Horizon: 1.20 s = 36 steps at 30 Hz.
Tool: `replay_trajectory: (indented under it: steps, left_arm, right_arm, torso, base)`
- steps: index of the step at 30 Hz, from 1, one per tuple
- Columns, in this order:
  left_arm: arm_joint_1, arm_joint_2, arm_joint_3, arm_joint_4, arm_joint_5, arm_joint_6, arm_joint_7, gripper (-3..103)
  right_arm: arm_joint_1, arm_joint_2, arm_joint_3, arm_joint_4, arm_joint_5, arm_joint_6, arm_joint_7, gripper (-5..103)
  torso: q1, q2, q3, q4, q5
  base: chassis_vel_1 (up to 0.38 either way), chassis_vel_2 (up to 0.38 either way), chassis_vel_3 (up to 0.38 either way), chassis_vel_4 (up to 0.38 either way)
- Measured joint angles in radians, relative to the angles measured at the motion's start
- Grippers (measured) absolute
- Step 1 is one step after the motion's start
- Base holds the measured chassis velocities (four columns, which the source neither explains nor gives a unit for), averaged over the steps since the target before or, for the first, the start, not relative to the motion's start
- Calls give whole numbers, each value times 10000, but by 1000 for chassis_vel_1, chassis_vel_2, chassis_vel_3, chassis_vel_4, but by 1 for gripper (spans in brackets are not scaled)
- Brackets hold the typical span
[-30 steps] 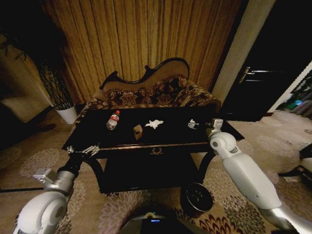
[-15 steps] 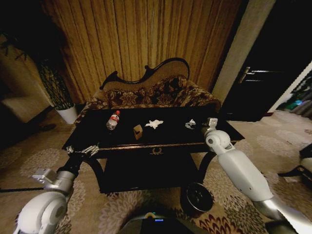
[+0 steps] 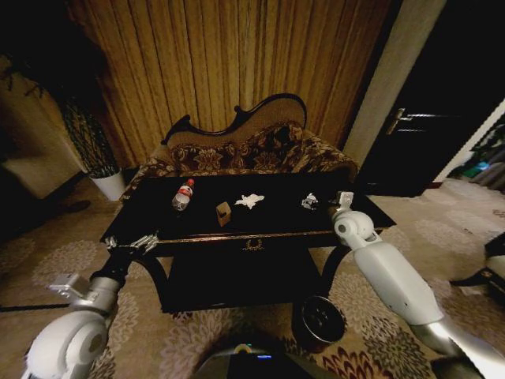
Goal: Move to the front of the table and place the trash on the table into the trash bin.
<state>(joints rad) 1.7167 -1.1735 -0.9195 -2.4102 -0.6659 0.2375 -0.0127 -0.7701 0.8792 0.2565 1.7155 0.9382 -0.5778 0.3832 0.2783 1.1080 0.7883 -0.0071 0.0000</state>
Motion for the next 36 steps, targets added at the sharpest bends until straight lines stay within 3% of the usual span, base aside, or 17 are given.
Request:
replay_trajectory:
  steps: [16, 18, 20, 23, 28, 31, 34, 36]
  left_arm:
    - [112, -101, -44, -96, 37, -106, 128, 100]
    - [130, -102, -73, -127, 40, -114, 253, 100]
    - [137, -102, -87, -144, 42, -115, 288, 100]
    - [177, -81, -102, -213, 44, -116, 321, 100]
    - [278, 13, -64, -291, 131, -145, 350, 100]
    - [264, 35, -59, -313, 142, -151, 352, 100]
    - [257, 39, -59, -312, 143, -154, 352, 100]
    - [257, 38, -66, -309, 143, -158, 353, 100]
  right_arm:
    - [-177, -105, 168, 15, 12, 68, -43, 101]
    - [-181, -124, 168, 16, 11, 81, -44, 87]
    - [-181, -128, 168, 16, 11, 82, -47, 87]
    - [-184, -133, 168, 16, 6, 90, -98, 71]
    - [-276, -193, 168, 25, -33, 204, -250, 60]
    - [-302, -238, 194, 27, -37, 255, -308, 44]
    - [-301, -263, 213, 23, -31, 259, -322, 38]
    - [-334, -294, 255, 24, -26, 264, -343, 22]
  torso:
    - [0, 0, 0, -1, 0]
    - [0, 0, 0, 0, 0]
    - [0, 0, 0, -1, 0]
    - [0, 0, 0, 0, 0]
    - [0, 0, 0, 0, 1]
    - [0, 1, 0, -1, 0]
    - [0, 0, 0, 0, 0]
    - [0, 0, 0, 0, -1]
  base:
    - [0, 0, 0, 0]
    - [0, 0, 0, 0]
    - [0, 0, 0, 0]
    - [0, 0, 0, 0]
    - [0, 0, 0, 0]
    - [0, 0, 0, 0]
    - [0, 0, 0, 0]
    - [0, 0, 0, 0]
